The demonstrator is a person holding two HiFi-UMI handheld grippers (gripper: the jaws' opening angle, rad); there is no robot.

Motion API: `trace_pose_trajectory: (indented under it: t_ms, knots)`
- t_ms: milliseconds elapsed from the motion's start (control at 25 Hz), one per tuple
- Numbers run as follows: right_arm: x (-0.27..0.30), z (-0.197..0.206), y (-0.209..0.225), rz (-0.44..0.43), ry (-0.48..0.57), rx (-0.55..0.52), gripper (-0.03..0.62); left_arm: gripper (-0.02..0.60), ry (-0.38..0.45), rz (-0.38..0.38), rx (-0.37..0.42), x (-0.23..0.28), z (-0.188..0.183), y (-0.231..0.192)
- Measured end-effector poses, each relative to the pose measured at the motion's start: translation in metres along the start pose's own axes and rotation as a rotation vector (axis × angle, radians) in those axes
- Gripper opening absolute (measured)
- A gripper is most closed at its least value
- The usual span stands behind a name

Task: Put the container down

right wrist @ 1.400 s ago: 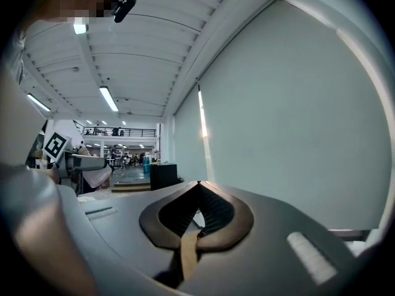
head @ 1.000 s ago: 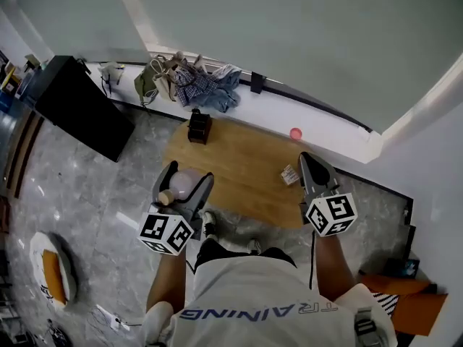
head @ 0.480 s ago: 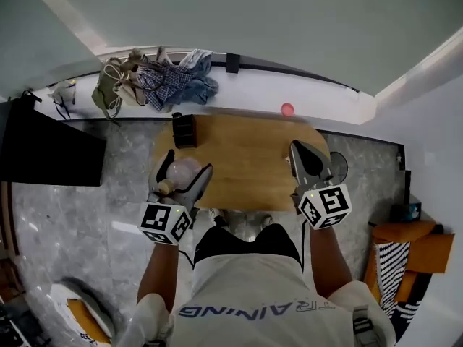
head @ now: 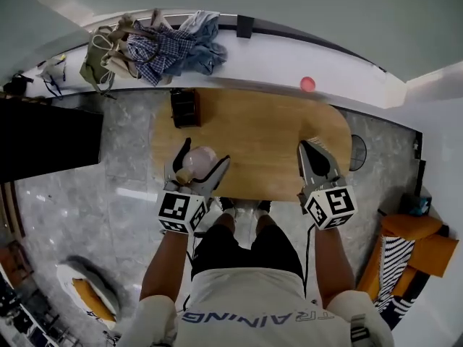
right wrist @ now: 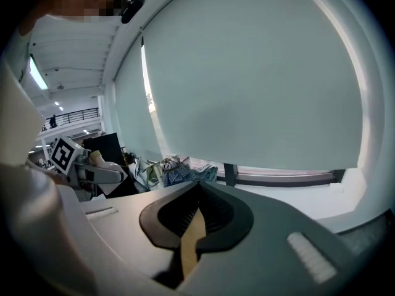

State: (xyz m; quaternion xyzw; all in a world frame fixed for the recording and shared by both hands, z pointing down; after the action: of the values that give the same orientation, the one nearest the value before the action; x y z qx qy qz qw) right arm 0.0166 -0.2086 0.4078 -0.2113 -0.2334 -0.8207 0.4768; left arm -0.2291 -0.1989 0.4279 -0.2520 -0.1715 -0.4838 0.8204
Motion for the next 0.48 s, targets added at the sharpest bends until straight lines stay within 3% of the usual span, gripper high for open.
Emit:
trace_pose_trajectory:
  t_ms: [480]
  knots:
    - [0.09,0.109,0.047,-0.057,-0.099,0.077,0.014,0.426,-0.192,-0.005,-0.02,0.136,0.17,-0.002]
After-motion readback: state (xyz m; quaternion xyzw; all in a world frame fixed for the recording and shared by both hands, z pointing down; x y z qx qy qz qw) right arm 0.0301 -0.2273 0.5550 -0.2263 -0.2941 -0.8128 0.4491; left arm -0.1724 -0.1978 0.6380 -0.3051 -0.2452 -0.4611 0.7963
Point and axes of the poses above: the fingertips, and each gripper's own axes: x forward along the fingers, y to its right, z out of its underside, the point moved 3 cm from there along -x, backward along the fingers, and after that the axes turned 10 degrees about -y, right-handed, at the moved point
